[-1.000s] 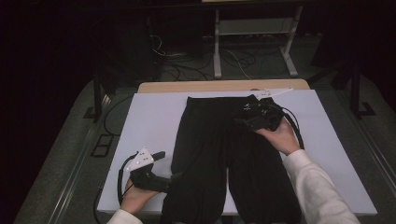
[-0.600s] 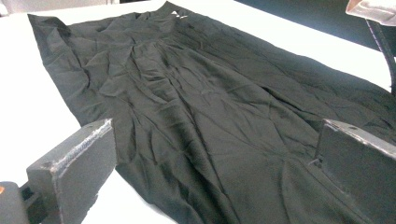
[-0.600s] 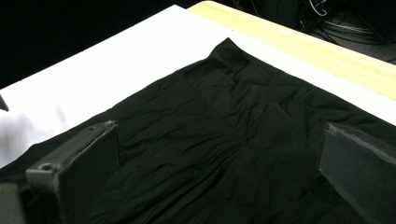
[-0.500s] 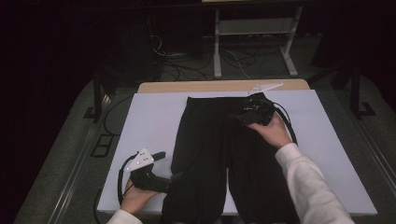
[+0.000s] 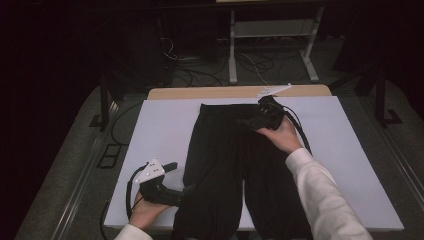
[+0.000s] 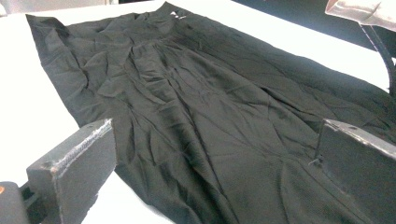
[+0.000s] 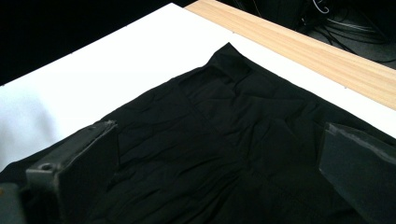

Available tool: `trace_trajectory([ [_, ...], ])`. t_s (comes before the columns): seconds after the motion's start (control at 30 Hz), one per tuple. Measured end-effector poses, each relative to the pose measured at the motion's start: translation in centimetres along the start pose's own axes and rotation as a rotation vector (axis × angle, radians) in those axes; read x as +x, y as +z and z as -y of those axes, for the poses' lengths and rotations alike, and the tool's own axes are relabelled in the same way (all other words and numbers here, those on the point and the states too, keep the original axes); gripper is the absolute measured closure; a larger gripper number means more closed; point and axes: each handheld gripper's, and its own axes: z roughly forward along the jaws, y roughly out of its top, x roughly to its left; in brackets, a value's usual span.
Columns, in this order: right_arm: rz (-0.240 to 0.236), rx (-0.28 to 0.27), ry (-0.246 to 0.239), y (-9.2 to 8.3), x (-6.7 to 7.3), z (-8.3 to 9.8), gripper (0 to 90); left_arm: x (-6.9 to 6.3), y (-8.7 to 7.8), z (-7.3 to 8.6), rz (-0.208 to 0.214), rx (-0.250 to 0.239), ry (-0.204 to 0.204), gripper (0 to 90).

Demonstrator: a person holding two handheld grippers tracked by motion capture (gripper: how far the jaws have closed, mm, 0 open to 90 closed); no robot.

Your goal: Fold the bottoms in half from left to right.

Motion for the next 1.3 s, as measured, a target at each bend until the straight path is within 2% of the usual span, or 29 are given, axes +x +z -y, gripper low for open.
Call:
trace_trajectory([
  [0.53, -0.012, 0.003, -0.012, 2.0, 0.2, -2.2, 0.0, 0.1, 0.0, 0.0, 0.001, 0.0, 0.0, 0.0],
  [0.8, -0.014, 0.006, -0.018, 3.1, 0.3, -2.7, 0.0, 0.1, 0.0, 0.0, 0.001, -0.001, -0.001, 0.0],
  [1.07, -0.01, 0.004, 0.004, 4.2, -0.1, -3.2, 0.0, 0.1, -0.1, 0.0, 0.001, -0.002, -0.001, 0.0],
  [1.3, 0.004, -0.003, 0.005, 5.2, -0.3, -3.7, 0.0, 0.1, -0.1, 0.0, 0.002, -0.002, -0.001, 0.0],
])
